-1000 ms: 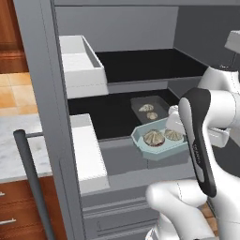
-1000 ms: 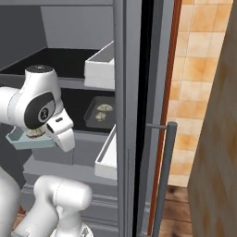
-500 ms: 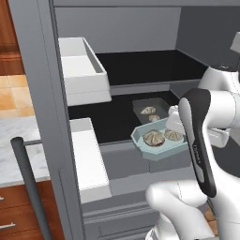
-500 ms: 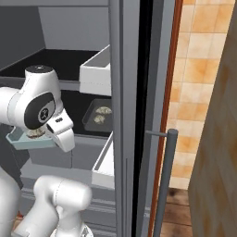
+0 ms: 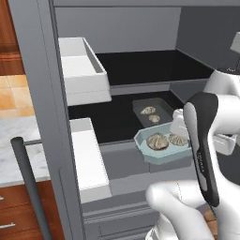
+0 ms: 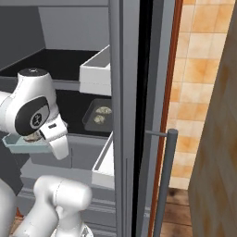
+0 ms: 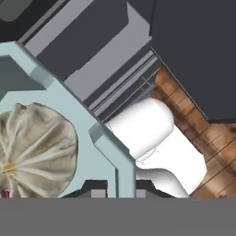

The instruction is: Place two dumplings into each of the tupperware containers and then place the containers in the fridge.

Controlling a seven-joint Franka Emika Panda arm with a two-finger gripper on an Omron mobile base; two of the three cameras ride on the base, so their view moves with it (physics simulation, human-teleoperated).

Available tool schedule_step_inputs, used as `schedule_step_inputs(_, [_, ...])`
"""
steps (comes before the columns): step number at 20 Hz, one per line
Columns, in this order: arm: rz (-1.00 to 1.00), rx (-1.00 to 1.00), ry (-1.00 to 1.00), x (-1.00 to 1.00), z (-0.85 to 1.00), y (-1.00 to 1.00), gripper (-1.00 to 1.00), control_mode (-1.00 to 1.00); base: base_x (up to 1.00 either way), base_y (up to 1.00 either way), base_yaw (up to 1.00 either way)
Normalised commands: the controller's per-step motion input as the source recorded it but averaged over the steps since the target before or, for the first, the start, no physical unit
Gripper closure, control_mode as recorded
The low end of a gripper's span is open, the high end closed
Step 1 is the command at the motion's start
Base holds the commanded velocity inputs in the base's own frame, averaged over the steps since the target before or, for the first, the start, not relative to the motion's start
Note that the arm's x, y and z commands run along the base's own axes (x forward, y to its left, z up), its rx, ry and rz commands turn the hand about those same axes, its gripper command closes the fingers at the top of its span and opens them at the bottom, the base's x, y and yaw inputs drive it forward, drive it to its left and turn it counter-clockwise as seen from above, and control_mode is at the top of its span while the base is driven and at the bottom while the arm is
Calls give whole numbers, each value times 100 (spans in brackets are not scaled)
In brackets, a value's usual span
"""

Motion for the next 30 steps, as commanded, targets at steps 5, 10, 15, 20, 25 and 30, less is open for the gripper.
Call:
schedule_step_inputs(5, [-41,10,-6,-31,0,27,100,-100,0,0,0])
schedule_step_inputs(10, [-47,27,-15,-59,0,6,100,-100,0,0,0])
schedule_step_inputs(15, [-33,13,-1,-90,36,0,100,-100,0,0,0])
schedule_step_inputs(20, [-25,6,5,-71,93,0,100,-100,0,0,0])
schedule_step_inputs(25, [-15,1,13,1,84,5,100,-100,0,0,0])
schedule_step_inputs(30, [-8,4,1,62,46,0,100,-100,0,0,0])
